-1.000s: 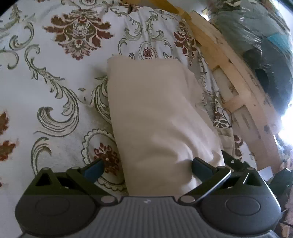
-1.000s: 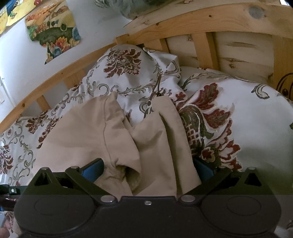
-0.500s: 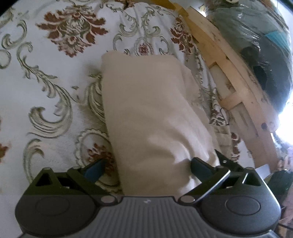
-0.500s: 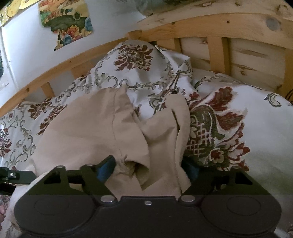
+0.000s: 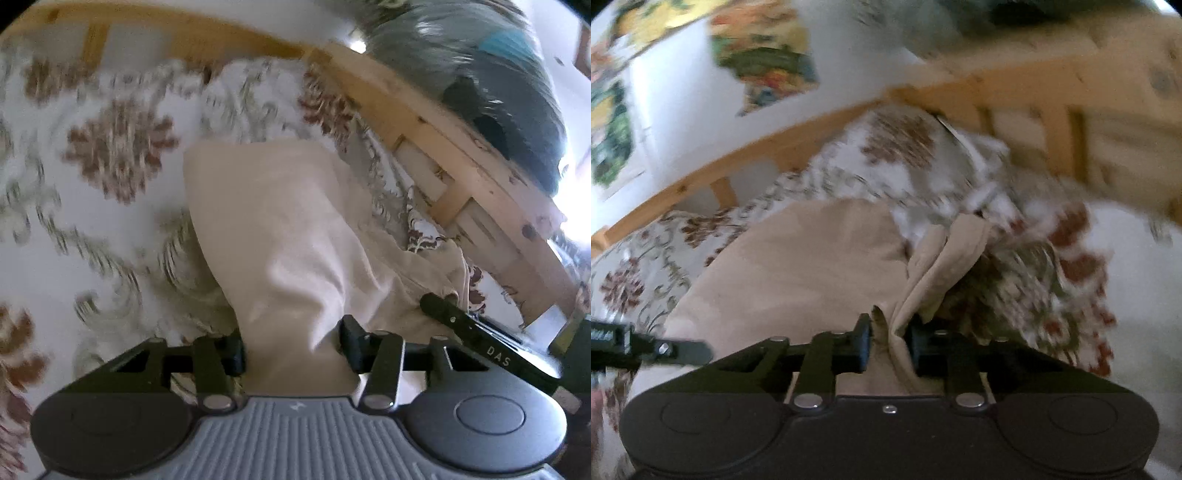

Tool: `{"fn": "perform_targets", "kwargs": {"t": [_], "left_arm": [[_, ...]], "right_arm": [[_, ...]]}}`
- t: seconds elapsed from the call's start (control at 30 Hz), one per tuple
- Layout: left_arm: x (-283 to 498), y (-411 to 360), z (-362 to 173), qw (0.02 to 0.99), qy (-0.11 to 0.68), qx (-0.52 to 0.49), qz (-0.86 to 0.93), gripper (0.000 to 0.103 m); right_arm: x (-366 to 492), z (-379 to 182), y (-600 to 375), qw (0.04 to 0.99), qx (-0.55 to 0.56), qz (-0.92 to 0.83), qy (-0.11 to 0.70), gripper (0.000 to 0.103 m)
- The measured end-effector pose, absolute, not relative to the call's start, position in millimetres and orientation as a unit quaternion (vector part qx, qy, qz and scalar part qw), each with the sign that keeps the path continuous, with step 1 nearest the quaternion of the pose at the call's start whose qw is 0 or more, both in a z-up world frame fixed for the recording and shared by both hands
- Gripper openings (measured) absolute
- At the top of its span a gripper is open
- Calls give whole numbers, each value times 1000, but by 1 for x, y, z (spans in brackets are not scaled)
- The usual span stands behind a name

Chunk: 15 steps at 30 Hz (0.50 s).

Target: Fold large clothes

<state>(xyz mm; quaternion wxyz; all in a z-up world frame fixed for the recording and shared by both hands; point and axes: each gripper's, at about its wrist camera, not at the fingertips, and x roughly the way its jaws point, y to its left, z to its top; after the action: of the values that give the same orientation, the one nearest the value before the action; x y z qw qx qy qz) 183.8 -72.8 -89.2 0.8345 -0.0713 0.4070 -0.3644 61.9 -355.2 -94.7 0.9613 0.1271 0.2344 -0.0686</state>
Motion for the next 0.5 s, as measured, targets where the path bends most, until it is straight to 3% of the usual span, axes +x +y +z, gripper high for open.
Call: {"fn": "perform_targets", "kwargs": {"t": [0.2,0.5], "left_arm": [[187,-46,-57,869,347,-29,-352,48],[259,29,-57,900,343,-21,-268,50]], "right_arm": [[80,-72,-305,981,30,-28,189,17],[178,-65,-229,985,20,43,167,18]]}}
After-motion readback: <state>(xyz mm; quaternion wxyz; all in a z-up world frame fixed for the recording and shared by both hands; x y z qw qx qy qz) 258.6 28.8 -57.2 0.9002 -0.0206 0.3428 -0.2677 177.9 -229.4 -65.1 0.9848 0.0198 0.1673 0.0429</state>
